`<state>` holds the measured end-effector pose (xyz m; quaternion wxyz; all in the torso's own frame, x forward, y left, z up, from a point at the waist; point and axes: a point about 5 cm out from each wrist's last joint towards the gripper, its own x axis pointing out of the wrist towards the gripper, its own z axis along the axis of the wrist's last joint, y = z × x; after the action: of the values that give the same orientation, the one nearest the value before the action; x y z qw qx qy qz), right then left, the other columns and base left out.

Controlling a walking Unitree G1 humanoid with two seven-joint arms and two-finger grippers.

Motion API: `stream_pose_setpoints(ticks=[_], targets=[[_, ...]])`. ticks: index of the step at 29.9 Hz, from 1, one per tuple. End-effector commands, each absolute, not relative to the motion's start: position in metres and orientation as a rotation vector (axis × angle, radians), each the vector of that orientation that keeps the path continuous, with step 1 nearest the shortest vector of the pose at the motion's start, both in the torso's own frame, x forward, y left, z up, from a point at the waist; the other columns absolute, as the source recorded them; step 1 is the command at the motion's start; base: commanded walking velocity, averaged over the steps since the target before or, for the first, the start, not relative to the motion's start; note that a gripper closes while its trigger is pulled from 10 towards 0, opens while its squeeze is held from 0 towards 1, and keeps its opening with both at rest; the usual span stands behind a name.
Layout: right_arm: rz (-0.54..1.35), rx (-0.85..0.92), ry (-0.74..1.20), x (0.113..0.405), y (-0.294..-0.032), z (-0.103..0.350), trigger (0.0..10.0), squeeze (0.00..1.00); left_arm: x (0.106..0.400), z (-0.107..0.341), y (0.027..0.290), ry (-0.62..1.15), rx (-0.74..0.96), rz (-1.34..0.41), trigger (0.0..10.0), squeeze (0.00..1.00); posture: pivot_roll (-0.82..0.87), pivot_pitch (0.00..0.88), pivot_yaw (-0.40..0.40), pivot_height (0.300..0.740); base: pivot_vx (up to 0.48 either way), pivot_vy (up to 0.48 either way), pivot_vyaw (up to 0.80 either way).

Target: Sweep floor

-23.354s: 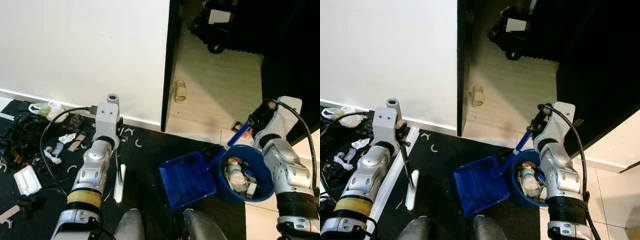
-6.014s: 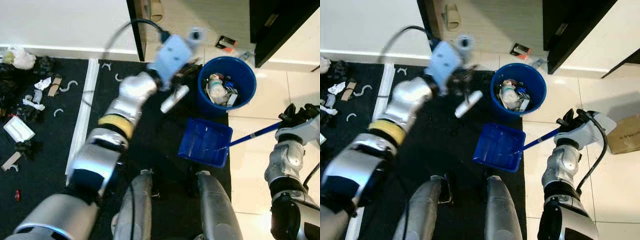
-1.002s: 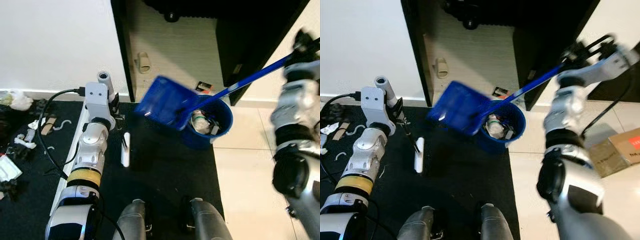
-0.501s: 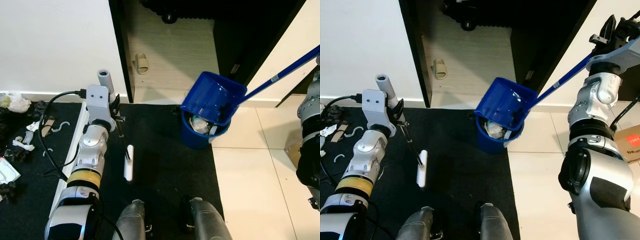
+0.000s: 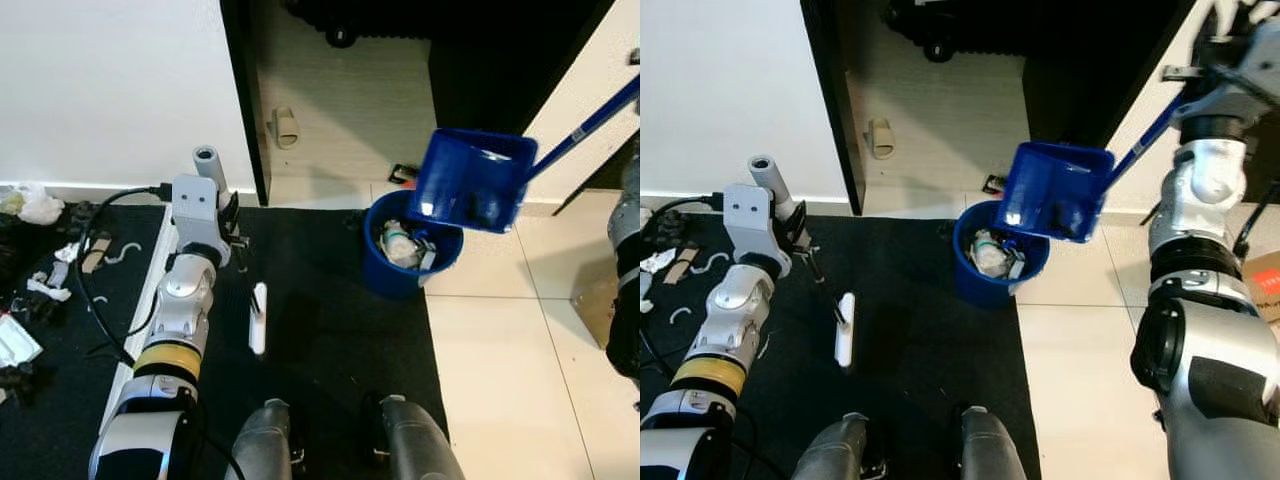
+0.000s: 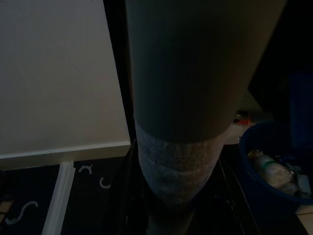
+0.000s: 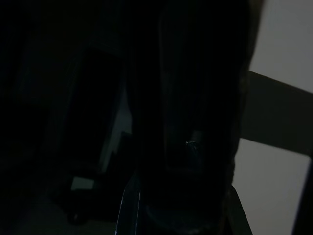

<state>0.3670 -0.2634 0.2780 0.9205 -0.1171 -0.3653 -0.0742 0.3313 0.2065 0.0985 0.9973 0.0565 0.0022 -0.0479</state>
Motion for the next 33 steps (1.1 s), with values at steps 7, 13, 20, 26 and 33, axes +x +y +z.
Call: stream_pose_setpoints(ticks=[7, 13, 20, 26, 33], targets=[[-0.019, -0.263, -0.839, 0.369, -0.232, 0.283, 10.0, 0.0, 0.331, 0.102, 0.207, -0.035, 0.12, -0.098, 10.0, 0.0, 0.03, 0.047, -0.07, 0.74, 0.0, 0.0, 0.0], [0.07, -0.278, -0.833, 0.369, -0.21, 0.269, 10.0, 0.0, 0.329, 0.1, 0.208, -0.032, 0.115, -0.092, 10.0, 0.0, 0.03, 0.05, -0.078, 0.74, 0.0, 0.0, 0.0], [0.211, -0.399, -0.862, 0.366, -0.184, 0.262, 10.0, 0.0, 0.33, 0.1, 0.206, -0.036, 0.114, -0.093, 10.0, 0.0, 0.03, 0.051, -0.08, 0.74, 0.0, 0.0, 0.0], [0.211, -0.463, -0.89, 0.365, -0.18, 0.264, 10.0, 0.0, 0.33, 0.101, 0.205, -0.04, 0.115, -0.096, 10.0, 0.0, 0.03, 0.051, -0.079, 0.74, 0.0, 0.0, 0.0], [0.236, -0.553, -0.927, 0.362, -0.175, 0.267, 10.0, 0.0, 0.331, 0.101, 0.205, -0.044, 0.118, -0.093, 10.0, 0.0, 0.03, 0.05, -0.08, 0.74, 0.0, 0.0, 0.0]])
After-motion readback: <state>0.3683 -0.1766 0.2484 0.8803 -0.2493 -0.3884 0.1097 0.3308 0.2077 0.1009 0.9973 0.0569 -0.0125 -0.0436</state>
